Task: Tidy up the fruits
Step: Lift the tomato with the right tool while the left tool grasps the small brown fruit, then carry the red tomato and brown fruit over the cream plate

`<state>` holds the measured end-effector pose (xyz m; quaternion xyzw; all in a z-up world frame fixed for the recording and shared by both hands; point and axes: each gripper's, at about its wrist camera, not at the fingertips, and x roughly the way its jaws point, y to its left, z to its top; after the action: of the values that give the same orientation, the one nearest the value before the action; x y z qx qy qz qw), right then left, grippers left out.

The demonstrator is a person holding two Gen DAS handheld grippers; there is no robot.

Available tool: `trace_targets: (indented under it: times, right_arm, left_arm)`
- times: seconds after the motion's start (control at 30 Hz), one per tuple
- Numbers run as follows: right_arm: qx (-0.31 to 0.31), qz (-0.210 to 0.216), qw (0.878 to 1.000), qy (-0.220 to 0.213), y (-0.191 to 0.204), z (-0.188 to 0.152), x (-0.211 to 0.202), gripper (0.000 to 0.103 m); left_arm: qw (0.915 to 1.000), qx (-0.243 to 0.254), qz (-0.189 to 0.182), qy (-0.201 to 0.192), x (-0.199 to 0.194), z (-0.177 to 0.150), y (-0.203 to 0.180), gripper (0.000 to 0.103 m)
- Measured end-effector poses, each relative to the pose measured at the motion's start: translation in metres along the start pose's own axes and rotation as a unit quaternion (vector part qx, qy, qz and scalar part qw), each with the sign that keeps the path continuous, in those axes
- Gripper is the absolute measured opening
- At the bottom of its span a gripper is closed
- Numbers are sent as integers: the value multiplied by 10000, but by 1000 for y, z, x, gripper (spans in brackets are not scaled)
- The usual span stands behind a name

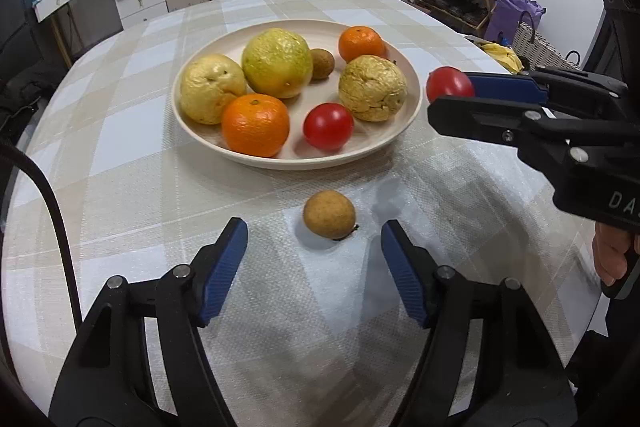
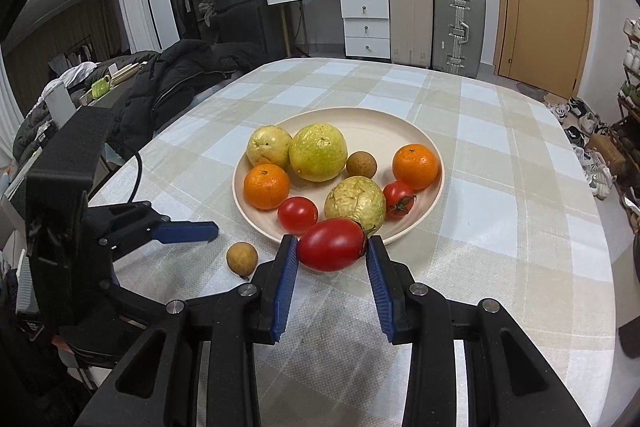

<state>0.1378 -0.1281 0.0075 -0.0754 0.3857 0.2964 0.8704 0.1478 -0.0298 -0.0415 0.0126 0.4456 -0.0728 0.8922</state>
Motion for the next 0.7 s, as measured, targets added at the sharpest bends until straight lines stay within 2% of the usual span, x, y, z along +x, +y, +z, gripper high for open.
trace_targets:
  times: [0.07,0.17,0.23,0.5,0.7]
  right_arm:
    - [-7,0,10000,0,0,0,0,36]
    - [-5,6,10000,1,0,-1,0,36]
    - [1,2,10000,3,-1,-1,0,36]
    - [38,0,10000,-30,-3,-1,1,36]
    - [118,0,9999,-58,-7,-2,1,36]
  left_arm:
    - [10000,47,25,-9,1,2,-3,60]
    - [10000,15,-59,-31,3,5,-3,45]
    - [9999,35,-119,-48,2,5,-3,24]
    - [9997,79,-199,-127,-1,5,-5,24]
    - [9990,-36,-224,-381,-14,8,3,24]
